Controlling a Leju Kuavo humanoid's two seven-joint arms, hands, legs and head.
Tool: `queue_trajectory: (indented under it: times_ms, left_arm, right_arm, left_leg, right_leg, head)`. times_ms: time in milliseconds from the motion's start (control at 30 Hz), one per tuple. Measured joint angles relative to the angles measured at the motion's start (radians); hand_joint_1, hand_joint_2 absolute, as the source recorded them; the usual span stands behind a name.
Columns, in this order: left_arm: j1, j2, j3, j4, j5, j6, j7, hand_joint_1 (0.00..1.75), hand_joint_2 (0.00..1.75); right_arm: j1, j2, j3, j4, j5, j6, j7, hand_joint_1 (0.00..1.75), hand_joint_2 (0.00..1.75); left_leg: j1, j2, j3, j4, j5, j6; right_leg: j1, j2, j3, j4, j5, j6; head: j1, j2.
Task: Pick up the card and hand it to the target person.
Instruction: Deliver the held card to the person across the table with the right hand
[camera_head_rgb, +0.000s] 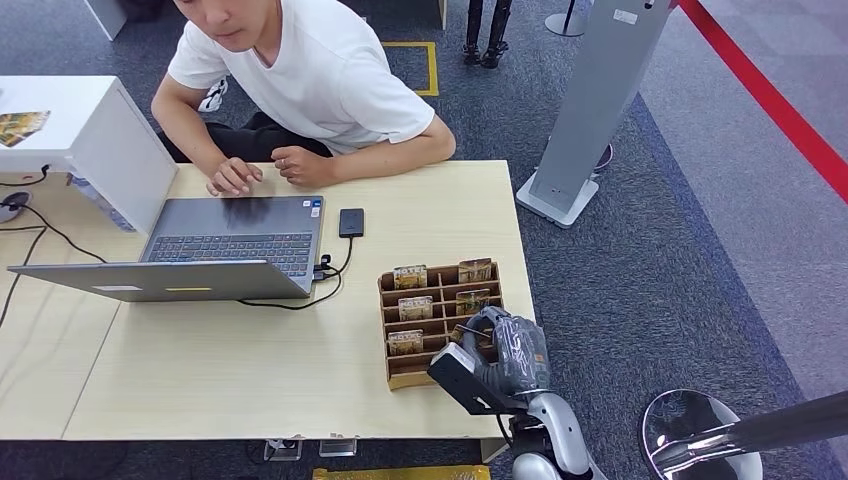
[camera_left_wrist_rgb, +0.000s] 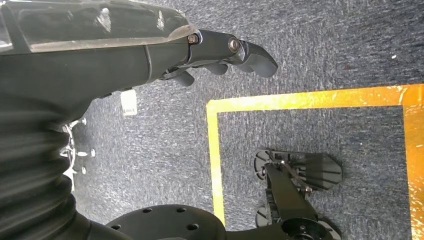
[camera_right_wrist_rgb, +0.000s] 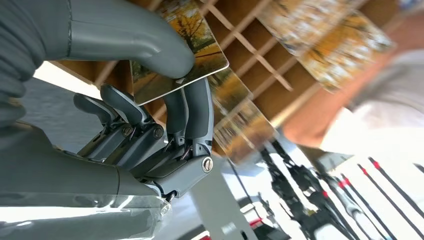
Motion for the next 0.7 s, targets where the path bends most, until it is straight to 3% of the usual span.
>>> queue_trajectory:
  times_ms: [200, 300, 400, 467, 700]
  left_arm:
    - [0.000, 0.000, 0.000, 0.001, 0.006, 0.003, -0.003, 0.00, 1.75]
    - [0.000, 0.000, 0.000, 0.001, 0.010, 0.006, -0.004, 0.00, 1.75]
    - [0.000, 0.000, 0.000, 0.002, 0.012, 0.008, -0.005, 0.00, 1.75]
    - [0.000, 0.000, 0.000, 0.002, 0.012, 0.009, -0.004, 0.00, 1.75]
    - [-0.002, -0.002, -0.001, 0.002, -0.003, 0.000, 0.007, 0.00, 1.75]
  right_arm:
    - [0.010, 0.001, -0.003, -0.027, -0.061, -0.122, -0.183, 1.75, 1.75]
    - [0.028, 0.012, -0.022, -0.053, -0.076, -0.138, -0.303, 1.75, 1.75]
    - [0.039, 0.025, -0.039, -0.077, -0.098, -0.139, -0.370, 1.75, 1.75]
    - [0.037, 0.031, -0.043, -0.084, -0.115, -0.132, -0.368, 1.75, 1.75]
    - [-0.081, 0.041, -0.007, -0.058, -0.106, 0.020, -0.203, 1.75, 1.75]
  left_leg:
    - [0.000, 0.000, 0.000, 0.000, 0.000, 0.000]
    - [0.000, 0.000, 0.000, 0.000, 0.000, 0.000]
    - [0.000, 0.000, 0.000, 0.000, 0.000, 0.000]
    - [0.000, 0.000, 0.000, 0.000, 0.000, 0.000]
    - [0.000, 0.000, 0.000, 0.000, 0.000, 0.000]
  right_leg:
    - [0.000, 0.000, 0.000, 0.000, 0.000, 0.000]
    - [0.000, 0.000, 0.000, 0.000, 0.000, 0.000]
    - [0.000, 0.000, 0.000, 0.000, 0.000, 0.000]
    - [0.000, 0.000, 0.000, 0.000, 0.000, 0.000]
    - [0.000, 0.000, 0.000, 0.000, 0.000, 0.000]
  head:
    - [0.000, 0.000]
    - [0.000, 0.000]
    - [-0.001, 0.000]
    - [-0.001, 0.000]
    - [0.001, 0.000]
